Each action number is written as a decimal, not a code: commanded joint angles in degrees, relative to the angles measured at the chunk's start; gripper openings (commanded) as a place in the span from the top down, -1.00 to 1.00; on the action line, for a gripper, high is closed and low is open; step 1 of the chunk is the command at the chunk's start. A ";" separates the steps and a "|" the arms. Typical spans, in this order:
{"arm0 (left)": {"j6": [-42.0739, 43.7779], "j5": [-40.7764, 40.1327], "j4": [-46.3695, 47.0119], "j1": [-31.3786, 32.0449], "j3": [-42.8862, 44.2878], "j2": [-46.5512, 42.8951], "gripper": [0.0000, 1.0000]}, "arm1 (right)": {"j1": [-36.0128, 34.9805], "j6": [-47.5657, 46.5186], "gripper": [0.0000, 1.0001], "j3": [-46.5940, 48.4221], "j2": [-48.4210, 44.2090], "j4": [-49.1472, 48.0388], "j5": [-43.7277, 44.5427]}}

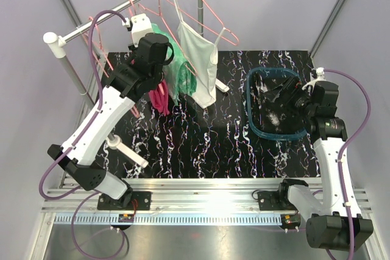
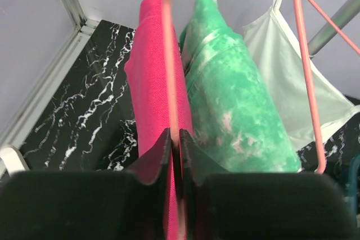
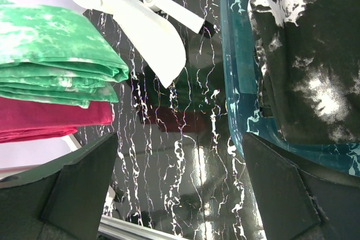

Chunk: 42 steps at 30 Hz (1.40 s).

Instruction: Remove the trousers from the hanger

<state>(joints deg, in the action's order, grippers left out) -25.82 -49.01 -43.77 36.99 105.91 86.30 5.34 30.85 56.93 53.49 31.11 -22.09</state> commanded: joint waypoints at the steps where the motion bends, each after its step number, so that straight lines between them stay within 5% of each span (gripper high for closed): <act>1: -2.12 -2.14 1.93 -0.34 -0.26 -1.31 0.95 | -0.16 -0.88 -0.99 -0.50 -0.94 -2.55 -1.47; 10: -6.61 -4.50 6.49 0.36 -2.20 -7.63 1.00 | -0.16 -0.09 -0.99 -0.85 -0.76 -3.69 -2.78; 24: 4.11 -7.85 13.01 5.19 8.43 -8.08 1.00 | -0.16 0.26 -0.99 -0.50 -1.29 -3.52 -3.40; 35: 6.31 -2.93 15.64 6.77 7.12 -11.41 1.00 | -0.16 -0.53 -0.99 1.08 -1.73 -2.64 -3.75; 42: 5.17 -0.21 15.82 10.64 4.49 -17.74 1.00 | -0.25 -2.03 -0.99 0.91 -5.40 -12.90 -16.92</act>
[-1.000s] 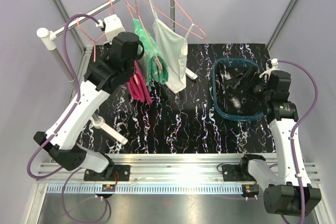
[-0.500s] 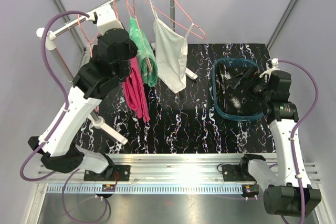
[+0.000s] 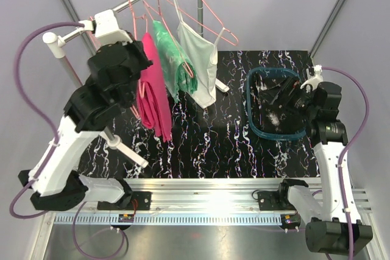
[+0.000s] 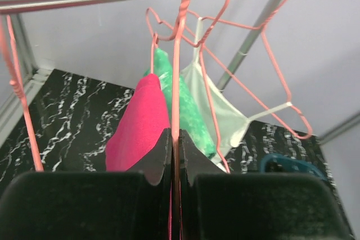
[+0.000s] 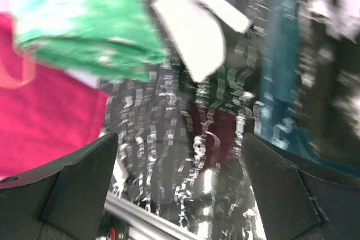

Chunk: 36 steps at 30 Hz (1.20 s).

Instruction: Remove the trousers from the hanger

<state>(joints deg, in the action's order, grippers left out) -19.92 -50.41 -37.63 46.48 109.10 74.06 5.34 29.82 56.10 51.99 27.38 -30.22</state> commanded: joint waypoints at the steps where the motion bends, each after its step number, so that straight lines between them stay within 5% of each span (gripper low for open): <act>1: -0.82 1.46 9.68 1.85 1.12 -6.29 1.00 | -0.33 -0.56 -0.99 1.74 -4.26 -12.49 -11.07; 6: -1.96 1.38 8.97 3.79 0.24 -8.31 1.00 | -3.49 -3.88 -0.99 6.64 -2.33 -11.83 -13.03; 11: -4.77 -0.56 8.80 7.39 -3.45 -11.04 1.00 | -15.87 -14.86 -0.99 13.76 -1.54 -3.75 -0.03; 20: -12.51 -3.72 10.11 16.00 -13.99 -16.40 1.00 | -26.86 -19.01 -0.99 20.98 2.50 2.24 9.02; 29: -10.50 -24.08 18.80 31.56 -22.16 -18.26 1.00 | -60.86 -19.72 -0.99 18.53 3.12 -0.12 40.47; 33: 0.72 -30.34 34.50 37.53 -25.16 -17.38 1.00 | -78.18 -21.38 -0.99 17.03 6.10 -4.51 60.04; 36: 2.34 -30.80 36.31 38.07 -24.11 -15.71 1.00 | -85.84 -23.58 -0.99 16.94 9.27 -7.94 65.97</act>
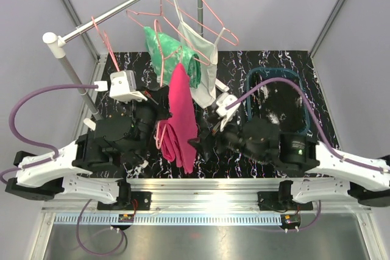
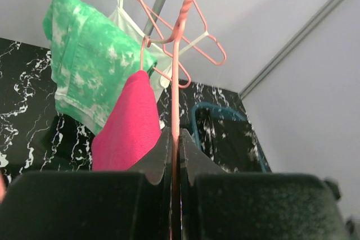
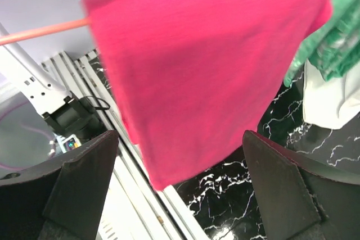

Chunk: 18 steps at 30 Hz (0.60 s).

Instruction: Remove the trousers from the hanger

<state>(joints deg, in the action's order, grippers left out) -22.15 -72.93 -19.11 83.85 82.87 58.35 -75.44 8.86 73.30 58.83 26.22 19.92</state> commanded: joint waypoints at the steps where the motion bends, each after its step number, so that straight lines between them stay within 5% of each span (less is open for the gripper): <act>1: 4.66 -8.20 17.80 0.78 2.55 0.27 1.00 | -6.11 -3.14 -0.99 -0.26 3.04 -7.58 16.54; 10: 5.45 -7.93 16.39 1.93 4.67 2.03 1.00 | -8.76 -7.98 -0.99 0.79 9.99 -15.93 25.34; 18: 5.71 -8.55 16.30 2.01 4.32 1.15 1.00 | -8.67 -6.05 -0.99 4.23 13.33 -16.45 14.29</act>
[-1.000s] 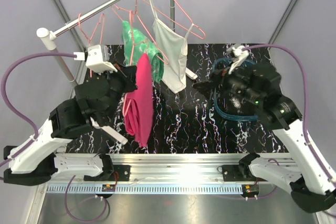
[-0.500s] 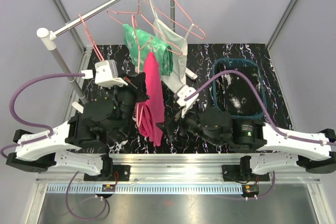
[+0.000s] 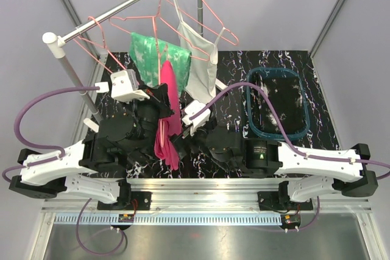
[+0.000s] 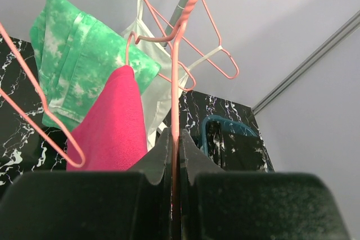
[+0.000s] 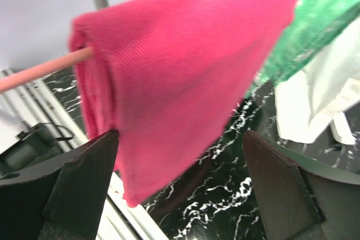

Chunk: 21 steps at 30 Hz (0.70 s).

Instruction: Remove the trousers from the hanger

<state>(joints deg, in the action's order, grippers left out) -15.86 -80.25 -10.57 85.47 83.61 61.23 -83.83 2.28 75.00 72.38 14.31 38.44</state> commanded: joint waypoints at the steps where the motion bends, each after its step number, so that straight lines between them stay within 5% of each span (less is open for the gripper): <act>1: -0.58 -1.31 7.84 0.31 3.49 -1.82 1.00 | -0.37 1.14 -0.99 2.08 -0.40 -5.42 -4.85; 21: -1.90 -0.96 5.91 0.40 1.55 -4.37 1.00 | 0.95 -4.39 -0.87 5.33 5.76 -4.64 6.14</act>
<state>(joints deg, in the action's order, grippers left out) -16.40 -80.42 -11.00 85.56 83.61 58.70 -83.55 0.54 79.22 78.83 11.44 42.57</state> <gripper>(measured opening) 0.027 0.945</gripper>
